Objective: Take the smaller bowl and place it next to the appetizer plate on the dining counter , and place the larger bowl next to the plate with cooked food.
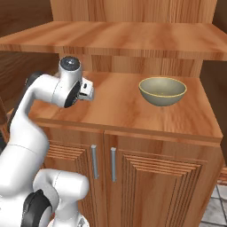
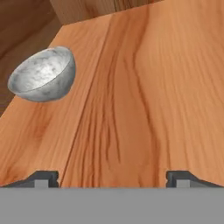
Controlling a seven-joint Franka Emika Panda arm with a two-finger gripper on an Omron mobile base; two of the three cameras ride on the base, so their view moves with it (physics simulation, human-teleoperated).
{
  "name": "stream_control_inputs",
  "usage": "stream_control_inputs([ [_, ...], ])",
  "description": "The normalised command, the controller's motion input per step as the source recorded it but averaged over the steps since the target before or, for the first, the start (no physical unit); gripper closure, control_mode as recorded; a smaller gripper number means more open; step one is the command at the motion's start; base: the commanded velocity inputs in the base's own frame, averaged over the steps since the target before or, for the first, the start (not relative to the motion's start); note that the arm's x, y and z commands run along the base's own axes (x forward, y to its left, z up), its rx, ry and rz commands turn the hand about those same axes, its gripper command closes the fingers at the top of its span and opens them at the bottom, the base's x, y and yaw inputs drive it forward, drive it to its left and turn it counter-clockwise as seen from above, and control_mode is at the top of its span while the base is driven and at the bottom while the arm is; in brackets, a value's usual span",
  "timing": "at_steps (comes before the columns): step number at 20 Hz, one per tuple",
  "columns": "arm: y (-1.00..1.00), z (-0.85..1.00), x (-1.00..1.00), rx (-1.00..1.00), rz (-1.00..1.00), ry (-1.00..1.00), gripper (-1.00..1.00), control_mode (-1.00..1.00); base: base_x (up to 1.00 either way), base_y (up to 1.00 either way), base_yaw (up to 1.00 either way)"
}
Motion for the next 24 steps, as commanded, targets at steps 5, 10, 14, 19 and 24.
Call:
stream_control_inputs([
  [5,0.38,0.00,0.53,0.40,-0.01,-0.16,-1.00,-1.00,0.00,0.00,0.00],
  [10,0.56,0.00,0.72,0.35,0.00,0.00,-1.00,-1.00,0.00,0.00,0.00],
  [14,0.41,0.00,0.78,0.26,0.00,0.00,-1.00,-1.00,0.00,0.00,0.00],
  [19,0.27,0.00,0.79,0.14,0.00,0.07,-1.00,-1.00,0.00,0.00,0.00],
  [24,0.34,0.00,0.78,0.00,0.02,0.30,-1.00,-1.00,0.00,0.00,0.00],
])
